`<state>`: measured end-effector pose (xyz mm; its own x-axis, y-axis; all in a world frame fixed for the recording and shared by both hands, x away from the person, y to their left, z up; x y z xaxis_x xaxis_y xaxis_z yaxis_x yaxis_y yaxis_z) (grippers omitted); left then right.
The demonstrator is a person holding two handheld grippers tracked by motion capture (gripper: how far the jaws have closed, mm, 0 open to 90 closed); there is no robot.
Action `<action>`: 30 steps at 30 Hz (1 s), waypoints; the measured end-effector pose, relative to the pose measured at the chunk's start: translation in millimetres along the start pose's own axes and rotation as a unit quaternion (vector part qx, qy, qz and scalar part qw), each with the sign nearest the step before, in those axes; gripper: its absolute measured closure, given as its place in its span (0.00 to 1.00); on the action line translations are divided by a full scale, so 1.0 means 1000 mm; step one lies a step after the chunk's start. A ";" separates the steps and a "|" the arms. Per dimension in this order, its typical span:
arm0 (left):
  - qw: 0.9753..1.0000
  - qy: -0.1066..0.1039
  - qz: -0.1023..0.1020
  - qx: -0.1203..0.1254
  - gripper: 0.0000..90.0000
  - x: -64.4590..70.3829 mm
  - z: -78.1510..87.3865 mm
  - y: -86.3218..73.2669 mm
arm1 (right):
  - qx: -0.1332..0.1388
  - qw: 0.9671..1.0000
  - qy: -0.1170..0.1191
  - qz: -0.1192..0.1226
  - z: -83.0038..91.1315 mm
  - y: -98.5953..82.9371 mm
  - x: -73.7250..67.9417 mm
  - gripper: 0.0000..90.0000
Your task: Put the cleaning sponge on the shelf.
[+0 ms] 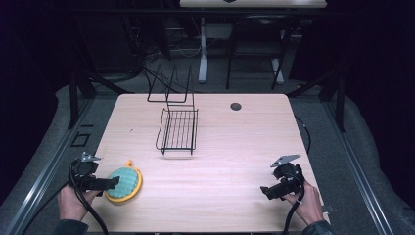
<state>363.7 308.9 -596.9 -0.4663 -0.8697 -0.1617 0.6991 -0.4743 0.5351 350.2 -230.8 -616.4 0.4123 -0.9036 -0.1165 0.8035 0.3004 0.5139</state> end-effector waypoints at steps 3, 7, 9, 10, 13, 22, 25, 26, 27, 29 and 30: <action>1.000 -0.004 0.013 0.008 0.00 -0.005 -0.006 0.005 | -0.003 1.000 -0.008 0.011 -0.002 0.001 -0.003 0.00; 1.000 -0.005 0.016 0.005 0.00 -0.007 -0.011 0.004 | 0.003 1.000 -0.012 0.019 -0.001 0.002 -0.005 0.00; 1.000 -0.007 0.020 0.001 0.01 -0.008 -0.013 0.004 | 0.002 1.000 -0.008 0.016 -0.001 0.002 -0.005 0.00; 1.000 -0.007 0.023 -0.003 0.01 -0.008 -0.015 0.003 | 0.002 1.000 -0.008 0.016 -0.001 0.002 -0.005 0.00; 1.000 -0.006 0.023 -0.010 0.10 -0.009 -0.018 0.002 | 0.002 1.000 -0.004 0.014 -0.002 0.001 -0.005 0.00; 0.999 -0.020 0.020 -0.027 0.43 -0.004 -0.031 -0.007 | -0.003 1.000 -0.005 0.015 -0.002 0.000 -0.004 0.00; 0.999 -0.038 0.025 -0.021 0.53 0.001 -0.032 -0.008 | -0.003 1.000 -0.006 0.008 -0.003 -0.001 -0.003 0.00; 0.999 -0.043 0.026 -0.018 0.58 0.003 -0.032 -0.008 | -0.004 1.000 -0.008 0.012 -0.002 -0.001 -0.003 0.00; 0.999 -0.042 0.029 -0.017 0.62 0.004 -0.033 -0.008 | -0.003 1.000 -0.011 0.015 -0.002 -0.001 -0.002 0.00; 0.998 -0.044 0.032 -0.015 0.65 0.005 -0.033 -0.008 | -0.003 1.000 -0.014 0.018 -0.001 -0.001 -0.003 0.01; 0.998 -0.044 0.032 -0.015 0.66 0.005 -0.033 -0.008 | 0.000 1.000 -0.017 0.020 -0.001 0.000 -0.003 0.01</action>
Point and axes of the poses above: each handheld gripper's, and its own axes: z roughly backward along the jaws, y roughly out of its top, x roughly to its right, the point moved 10 cm from there along -z, roughly forward along the jaws, and after that the axes turned 15 degrees about -z, right-handed, at the moved point
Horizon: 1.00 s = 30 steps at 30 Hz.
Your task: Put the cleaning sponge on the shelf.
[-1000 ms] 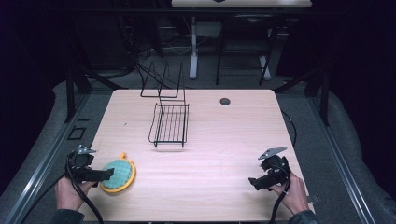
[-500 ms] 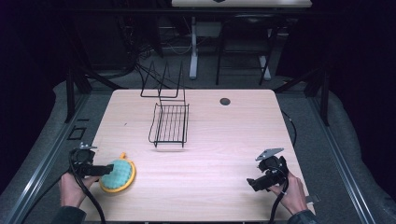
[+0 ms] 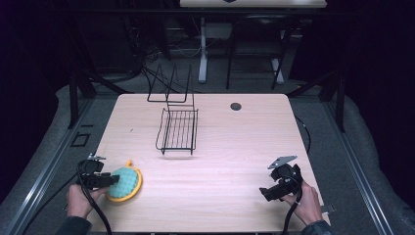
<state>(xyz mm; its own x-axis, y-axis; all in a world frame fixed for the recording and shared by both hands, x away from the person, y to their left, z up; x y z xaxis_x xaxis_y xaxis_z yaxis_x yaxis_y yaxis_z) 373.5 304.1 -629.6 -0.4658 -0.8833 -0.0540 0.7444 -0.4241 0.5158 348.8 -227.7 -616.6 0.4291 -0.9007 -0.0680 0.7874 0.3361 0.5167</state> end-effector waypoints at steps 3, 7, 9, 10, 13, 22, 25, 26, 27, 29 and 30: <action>1.000 -0.005 0.011 0.006 0.70 0.000 -0.001 -0.001 | 0.000 1.000 0.000 -0.002 0.000 0.000 0.000 0.01; 1.000 0.003 0.004 0.001 0.75 0.001 -0.002 -0.001 | -0.002 1.000 -0.003 -0.004 -0.001 -0.001 0.002 0.02; 1.000 0.006 0.005 0.000 0.79 0.001 -0.002 -0.001 | -0.004 1.000 -0.002 -0.007 -0.001 -0.002 0.002 0.02; 1.000 0.008 0.005 0.002 0.79 0.001 -0.002 -0.001 | -0.005 1.000 -0.001 -0.007 -0.001 -0.002 0.002 0.02; 1.000 0.009 0.005 0.006 0.85 0.001 -0.002 0.000 | -0.003 1.000 -0.003 -0.003 -0.001 -0.002 0.002 0.02; 1.000 0.025 -0.011 0.012 0.93 0.003 -0.001 0.002 | -0.003 1.000 0.003 -0.006 -0.001 -0.002 0.001 0.03; 0.999 0.027 -0.013 0.015 0.94 0.004 -0.001 0.002 | -0.005 1.000 0.001 -0.002 -0.001 -0.002 0.001 0.03; 0.999 0.025 -0.014 0.016 0.94 0.005 0.000 0.002 | -0.003 1.000 0.001 -0.001 -0.002 -0.002 0.001 0.03; 0.999 0.020 -0.016 0.020 0.95 0.005 0.000 0.004 | -0.003 1.000 0.003 0.000 -0.002 -0.001 0.001 0.04; 0.999 0.015 -0.017 0.023 0.95 0.007 0.001 0.005 | -0.003 1.000 0.002 0.001 -0.002 -0.001 0.002 0.04; 0.999 0.015 -0.017 0.023 0.95 0.007 0.001 0.005 | -0.002 1.000 0.002 0.001 -0.002 -0.001 0.002 0.04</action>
Point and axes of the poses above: each handheld gripper's, and its own axes: z roughly backward along the jaws, y roughly out of its top, x roughly to its right, the point moved 10 cm from there along -z, roughly forward along the jaws, and after that the axes turned 15 degrees about -z, right-handed, at the moved point
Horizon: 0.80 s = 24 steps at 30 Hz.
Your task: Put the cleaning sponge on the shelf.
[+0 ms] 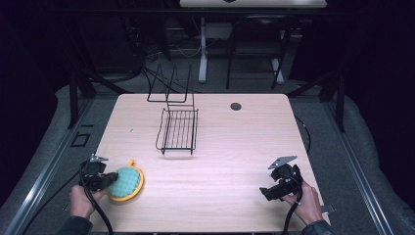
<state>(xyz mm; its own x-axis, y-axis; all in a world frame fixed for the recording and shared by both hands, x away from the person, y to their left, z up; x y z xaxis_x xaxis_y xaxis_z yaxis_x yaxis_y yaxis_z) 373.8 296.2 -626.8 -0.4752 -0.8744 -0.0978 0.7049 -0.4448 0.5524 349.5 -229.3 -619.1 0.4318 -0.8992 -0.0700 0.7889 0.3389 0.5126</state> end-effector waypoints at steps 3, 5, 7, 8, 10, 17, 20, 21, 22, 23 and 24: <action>1.000 -0.011 -0.003 0.004 0.96 0.001 0.003 0.002 | 0.000 1.000 -0.001 -0.001 0.001 0.000 0.000 0.04; 1.000 -0.015 -0.007 0.007 0.97 0.003 0.006 0.003 | 0.001 1.000 0.001 0.000 0.001 0.000 -0.001 0.04; 1.000 -0.016 -0.008 0.008 0.97 0.003 0.007 0.004 | -0.001 1.000 0.002 0.003 0.001 0.000 -0.002 0.04; 1.000 -0.018 -0.009 0.012 0.97 0.004 0.009 0.005 | 0.000 1.000 0.002 0.002 0.000 0.000 -0.002 0.04; 1.000 -0.018 -0.008 0.014 0.97 0.004 0.010 0.006 | 0.000 1.000 0.002 0.001 0.000 0.000 -0.001 0.05; 0.999 -0.012 -0.016 0.028 0.97 0.003 0.021 0.011 | 0.003 1.000 -0.002 -0.002 0.001 0.000 0.002 0.05; 0.999 -0.012 -0.016 0.031 0.97 0.003 0.023 0.011 | 0.002 1.000 -0.003 -0.001 0.001 0.000 0.002 0.05; 0.999 -0.009 -0.018 0.031 0.97 0.002 0.024 0.011 | 0.002 1.000 -0.004 -0.001 0.001 0.000 0.002 0.05; 0.999 -0.008 -0.019 0.031 0.98 0.002 0.025 0.012 | 0.001 1.000 -0.003 -0.002 0.001 0.000 0.003 0.05; 0.999 -0.004 -0.023 0.033 0.98 0.002 0.028 0.013 | 0.001 1.000 -0.002 -0.004 0.001 -0.001 0.003 0.05; 0.999 -0.003 -0.025 0.035 0.98 0.002 0.029 0.013 | 0.001 1.000 -0.002 -0.004 0.001 -0.001 0.003 0.05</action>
Point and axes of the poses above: each handheld gripper's, and its own axes: z roughly backward along the jaws, y roughly out of its top, x roughly to its right, the point moved 10 cm from there along -z, roughly forward along the jaws, and after that the axes turned 15 degrees about -z, right-handed, at the moved point
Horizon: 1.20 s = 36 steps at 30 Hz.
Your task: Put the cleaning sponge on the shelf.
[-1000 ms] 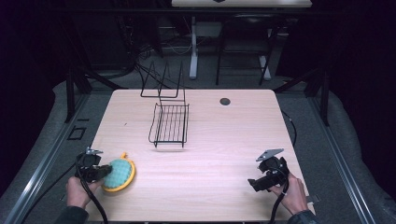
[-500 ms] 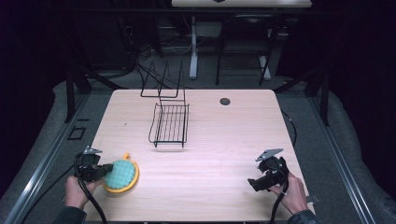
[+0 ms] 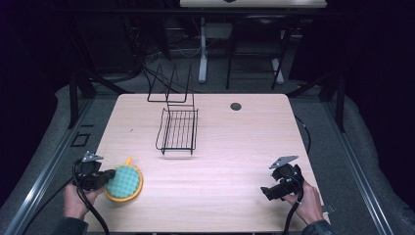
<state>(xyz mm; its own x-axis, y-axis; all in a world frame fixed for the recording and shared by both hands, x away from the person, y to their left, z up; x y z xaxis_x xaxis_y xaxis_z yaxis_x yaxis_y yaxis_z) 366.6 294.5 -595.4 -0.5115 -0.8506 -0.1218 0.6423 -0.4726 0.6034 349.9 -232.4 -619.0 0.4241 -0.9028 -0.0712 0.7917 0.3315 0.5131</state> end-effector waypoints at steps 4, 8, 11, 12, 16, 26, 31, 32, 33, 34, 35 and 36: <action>1.000 0.001 -0.004 0.009 0.98 0.001 0.007 0.003 | 0.000 1.000 -0.001 0.001 0.000 0.000 0.000 0.05; 1.000 0.002 -0.005 0.016 0.98 0.001 0.010 0.007 | -0.002 1.000 -0.002 0.002 0.000 -0.001 0.000 0.05; 1.000 0.001 -0.007 0.020 0.98 0.002 0.012 0.009 | -0.003 1.000 -0.003 0.003 -0.001 -0.001 0.001 0.05; 1.000 0.001 -0.007 0.020 0.98 0.002 0.012 0.009 | -0.003 1.000 -0.003 0.003 -0.001 -0.001 0.001 0.05; 1.000 0.000 -0.007 0.028 0.98 0.002 0.017 0.012 | -0.004 1.000 -0.005 0.004 -0.001 -0.001 0.001 0.05; 0.999 -0.002 -0.007 0.046 0.98 0.001 0.026 0.020 | -0.008 1.000 -0.002 0.006 -0.003 -0.002 0.000 0.03; 0.998 -0.007 -0.013 0.057 0.98 0.005 0.031 0.029 | -0.009 1.000 -0.009 0.017 -0.004 -0.003 -0.001 0.01; 0.998 -0.007 -0.013 0.057 0.98 0.005 0.031 0.029 | -0.009 1.000 -0.009 0.017 -0.004 -0.003 -0.001 0.01; 0.998 -0.008 -0.014 0.058 0.98 0.006 0.031 0.030 | -0.010 1.000 -0.012 0.021 -0.005 -0.003 -0.001 0.01; 0.998 -0.008 -0.013 0.060 0.98 0.006 0.031 0.031 | -0.011 1.000 -0.012 0.020 -0.005 -0.003 -0.001 0.00; 0.998 -0.009 -0.013 0.061 0.98 0.006 0.031 0.031 | -0.011 1.000 -0.011 0.020 -0.005 -0.003 -0.001 0.00; 0.998 -0.010 -0.010 0.063 0.98 0.006 0.032 0.032 | -0.012 1.000 -0.011 0.019 -0.005 -0.003 -0.001 0.00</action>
<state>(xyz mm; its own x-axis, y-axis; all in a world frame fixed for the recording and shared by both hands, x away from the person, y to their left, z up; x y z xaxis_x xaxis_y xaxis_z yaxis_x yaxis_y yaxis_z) 366.5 281.5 -551.7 -0.5359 -0.8356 -0.1206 0.5554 -0.4566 0.6950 349.5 -230.9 -625.0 0.4440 -0.8954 -0.0335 0.7858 0.3711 0.4947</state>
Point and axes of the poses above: each handheld gripper's, and its own axes: z roughly backward along the jaws, y roughly out of its top, x roughly to its right, the point moved 10 cm from there along -z, roughly forward along the jaws, and after that the axes turned 15 degrees about -z, right-handed, at the moved point
